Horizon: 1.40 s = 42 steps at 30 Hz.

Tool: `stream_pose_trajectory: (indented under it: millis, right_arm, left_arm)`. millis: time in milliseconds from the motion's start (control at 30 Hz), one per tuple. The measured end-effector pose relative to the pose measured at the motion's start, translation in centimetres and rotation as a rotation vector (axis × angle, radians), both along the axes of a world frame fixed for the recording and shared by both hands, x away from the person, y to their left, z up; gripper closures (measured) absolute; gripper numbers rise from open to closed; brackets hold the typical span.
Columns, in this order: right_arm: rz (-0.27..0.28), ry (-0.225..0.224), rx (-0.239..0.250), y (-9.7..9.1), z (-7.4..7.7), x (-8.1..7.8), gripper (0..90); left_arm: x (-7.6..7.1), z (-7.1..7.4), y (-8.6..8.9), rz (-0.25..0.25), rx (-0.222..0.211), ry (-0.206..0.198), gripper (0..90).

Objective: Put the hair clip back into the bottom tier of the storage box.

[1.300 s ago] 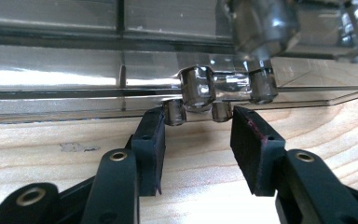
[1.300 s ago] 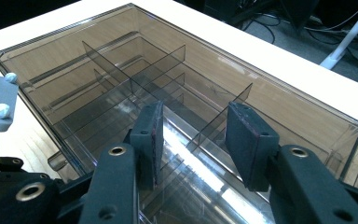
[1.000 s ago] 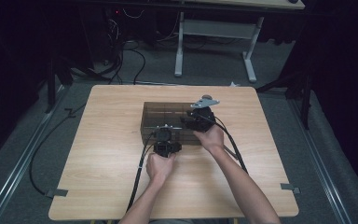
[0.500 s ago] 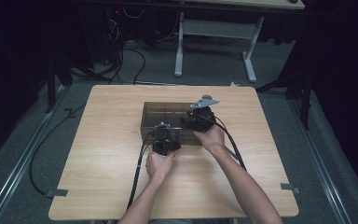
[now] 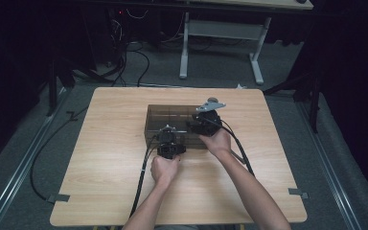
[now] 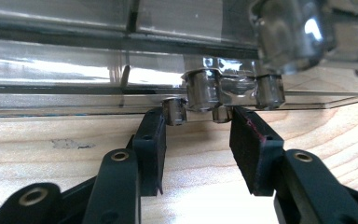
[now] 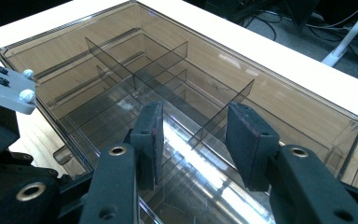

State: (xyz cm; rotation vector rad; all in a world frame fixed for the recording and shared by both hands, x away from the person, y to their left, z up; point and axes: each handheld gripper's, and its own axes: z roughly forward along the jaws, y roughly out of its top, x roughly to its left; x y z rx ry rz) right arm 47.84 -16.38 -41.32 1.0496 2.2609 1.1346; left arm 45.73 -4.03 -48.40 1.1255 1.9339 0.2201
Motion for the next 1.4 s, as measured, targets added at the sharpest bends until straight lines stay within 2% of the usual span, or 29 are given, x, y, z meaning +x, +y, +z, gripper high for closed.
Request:
stream_pose_trajectory:
  millis: [300,867,1400]
  right_arm:
    - [0.0,-0.002,0.002,-0.01,-0.03,-0.03,57.6]
    - [-0.005,-0.001,-0.001,0.05,-0.01,-0.09,57.6]
    - [-0.003,-0.006,0.0,0.02,-0.04,-0.08,57.6]
  left_arm:
    - [-0.09,-0.03,0.06,-0.016,0.004,-0.005,56.9]
    - [-0.1,0.07,0.13,-0.03,0.008,0.015,56.9]
    - [-0.69,0.12,0.32,-0.048,0.009,0.021,56.8]
